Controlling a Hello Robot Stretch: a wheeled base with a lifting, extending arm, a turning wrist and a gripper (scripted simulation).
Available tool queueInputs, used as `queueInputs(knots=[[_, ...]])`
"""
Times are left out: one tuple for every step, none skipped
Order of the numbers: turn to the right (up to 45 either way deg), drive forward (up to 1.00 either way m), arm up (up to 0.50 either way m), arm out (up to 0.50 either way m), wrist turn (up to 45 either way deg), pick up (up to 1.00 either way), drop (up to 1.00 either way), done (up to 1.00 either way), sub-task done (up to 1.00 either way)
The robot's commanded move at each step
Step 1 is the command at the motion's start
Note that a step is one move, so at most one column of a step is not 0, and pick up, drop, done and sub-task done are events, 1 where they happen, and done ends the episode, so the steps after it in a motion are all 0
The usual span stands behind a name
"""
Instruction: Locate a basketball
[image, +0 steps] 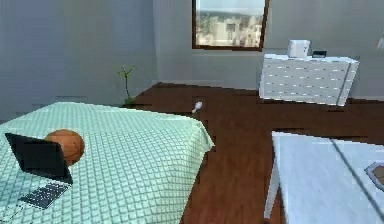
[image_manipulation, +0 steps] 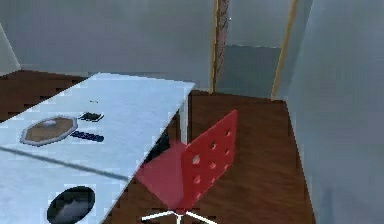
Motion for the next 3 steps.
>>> queueInputs(knots=[[0.0, 0.25, 0.00, 0.00, 0.0, 0.00, 0.00, 0.00, 0.00], [-42.0, 0.00, 0.00, 0.00, 0.0, 0.00, 0.00, 0.00, 0.00], [0.0, 0.00, 0.00, 0.00, 0.0, 0.00, 0.00, 1.00, 0.00]])
